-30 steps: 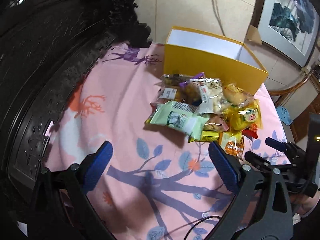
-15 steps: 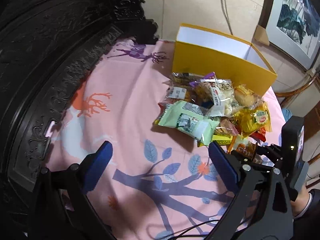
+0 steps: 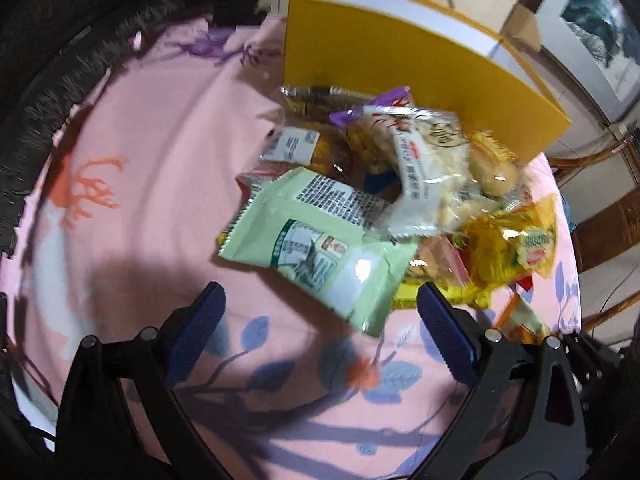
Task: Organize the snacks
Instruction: 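Grasp the green snack pack with the left gripper while the right gripper grasps an orange pack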
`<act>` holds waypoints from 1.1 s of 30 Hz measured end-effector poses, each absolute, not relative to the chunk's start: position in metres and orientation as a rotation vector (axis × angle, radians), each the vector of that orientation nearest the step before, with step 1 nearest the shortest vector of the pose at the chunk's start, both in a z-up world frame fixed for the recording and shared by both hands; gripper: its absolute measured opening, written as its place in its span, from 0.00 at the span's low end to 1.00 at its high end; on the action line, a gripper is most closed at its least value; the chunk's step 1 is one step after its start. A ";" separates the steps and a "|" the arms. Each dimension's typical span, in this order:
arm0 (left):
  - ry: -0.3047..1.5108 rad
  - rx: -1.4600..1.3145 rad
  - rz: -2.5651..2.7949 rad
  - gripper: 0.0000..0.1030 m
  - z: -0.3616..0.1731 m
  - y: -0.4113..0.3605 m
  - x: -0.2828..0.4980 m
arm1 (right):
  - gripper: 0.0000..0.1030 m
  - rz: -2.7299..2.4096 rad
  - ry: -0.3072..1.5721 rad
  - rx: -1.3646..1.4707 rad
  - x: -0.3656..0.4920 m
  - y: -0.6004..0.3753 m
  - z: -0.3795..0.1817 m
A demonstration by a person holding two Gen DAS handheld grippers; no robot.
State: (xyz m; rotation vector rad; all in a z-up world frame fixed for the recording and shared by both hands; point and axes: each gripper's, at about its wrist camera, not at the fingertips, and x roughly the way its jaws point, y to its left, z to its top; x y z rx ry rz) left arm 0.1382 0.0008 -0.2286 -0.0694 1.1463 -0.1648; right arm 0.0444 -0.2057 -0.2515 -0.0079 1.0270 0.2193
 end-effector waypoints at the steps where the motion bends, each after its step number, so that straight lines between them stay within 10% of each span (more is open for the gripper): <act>1: 1.159 -0.082 -0.157 0.95 -0.232 0.001 0.143 | 0.29 0.215 1.029 -0.003 0.045 -0.205 -0.252; 7: 1.189 -0.161 -0.158 0.94 -0.249 0.000 0.161 | 0.29 0.192 1.038 0.021 0.052 -0.207 -0.257; 13: 1.166 -0.188 -0.252 0.37 -0.249 -0.007 0.161 | 0.29 0.189 1.041 0.029 0.051 -0.208 -0.258; 27: 1.071 -0.173 -0.340 0.28 -0.223 0.023 0.117 | 0.29 0.201 1.034 0.007 0.049 -0.203 -0.259; 33: 1.095 -0.257 -0.295 0.47 -0.226 0.040 0.116 | 0.29 0.216 1.040 -0.020 0.050 -0.196 -0.259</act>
